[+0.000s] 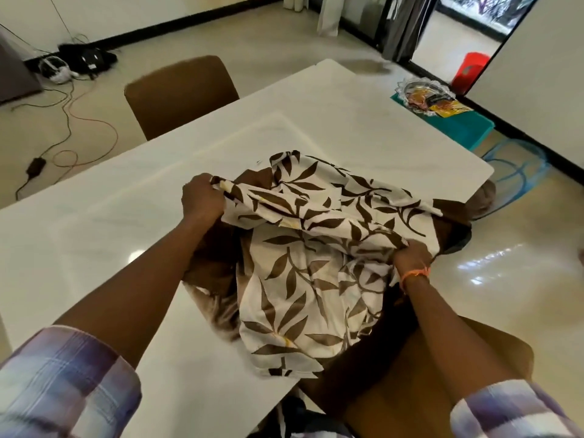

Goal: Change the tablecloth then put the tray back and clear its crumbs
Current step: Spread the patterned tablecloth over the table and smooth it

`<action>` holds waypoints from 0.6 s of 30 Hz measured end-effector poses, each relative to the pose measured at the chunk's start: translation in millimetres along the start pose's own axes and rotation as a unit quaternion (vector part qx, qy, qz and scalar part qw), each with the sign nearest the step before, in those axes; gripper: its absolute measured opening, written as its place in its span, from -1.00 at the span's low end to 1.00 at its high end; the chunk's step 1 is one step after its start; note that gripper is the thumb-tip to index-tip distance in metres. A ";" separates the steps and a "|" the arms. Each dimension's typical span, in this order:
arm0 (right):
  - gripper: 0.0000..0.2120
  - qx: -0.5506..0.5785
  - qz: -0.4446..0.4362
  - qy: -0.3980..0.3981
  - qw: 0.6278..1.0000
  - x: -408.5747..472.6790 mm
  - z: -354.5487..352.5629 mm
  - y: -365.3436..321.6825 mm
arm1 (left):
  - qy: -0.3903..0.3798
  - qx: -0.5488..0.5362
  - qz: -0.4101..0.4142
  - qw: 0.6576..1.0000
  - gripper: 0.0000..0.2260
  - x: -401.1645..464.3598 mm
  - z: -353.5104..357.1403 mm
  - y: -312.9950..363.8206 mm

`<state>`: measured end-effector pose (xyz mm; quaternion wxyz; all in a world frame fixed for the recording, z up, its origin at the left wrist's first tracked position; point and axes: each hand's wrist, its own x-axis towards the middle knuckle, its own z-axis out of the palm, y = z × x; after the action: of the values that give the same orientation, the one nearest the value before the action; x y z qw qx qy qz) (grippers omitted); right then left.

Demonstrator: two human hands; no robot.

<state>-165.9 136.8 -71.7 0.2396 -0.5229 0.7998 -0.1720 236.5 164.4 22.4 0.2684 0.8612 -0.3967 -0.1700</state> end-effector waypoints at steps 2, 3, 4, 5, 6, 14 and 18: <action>-0.63 0.073 -0.029 0.016 0.997 0.5 -19.3 -37.0 | -0.018 -0.103 -0.059 0.993 -0.77 5.2 -2.2 8.4; -0.64 0.138 -0.060 0.013 0.988 1.0 -27.3 -55.0 | -0.021 -0.136 -0.074 0.988 -0.76 7.6 -4.1 13.3; -0.69 0.228 -0.086 -0.001 0.970 -2.2 -36.3 -74.0 | -0.027 -0.146 -0.067 0.987 -0.76 8.4 -5.9 18.4; -0.75 0.315 -0.105 -0.027 0.943 -3.2 -41.7 -88.9 | -0.033 -0.126 -0.034 0.991 -0.75 7.9 -6.2 22.1; -0.77 0.368 -0.129 -0.044 0.920 -5.7 -47.6 -102.7 | -0.039 -0.089 0.015 0.995 -0.76 5.8 -6.2 24.5; -0.44 -0.186 -0.239 -0.117 0.946 -24.8 18.9 -47.3 | -0.288 0.217 0.259 0.896 -0.35 -32.3 61.6 -16.8; -0.12 -0.226 -0.145 -0.121 0.956 -34.3 62.5 -8.3 | -0.304 0.338 0.244 0.856 0.20 -34.1 104.9 -46.4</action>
<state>-112.8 163.5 -112.0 0.1824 -0.6904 0.6986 0.0450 189.5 181.6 -86.3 -0.1408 0.6796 -0.6893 -0.2078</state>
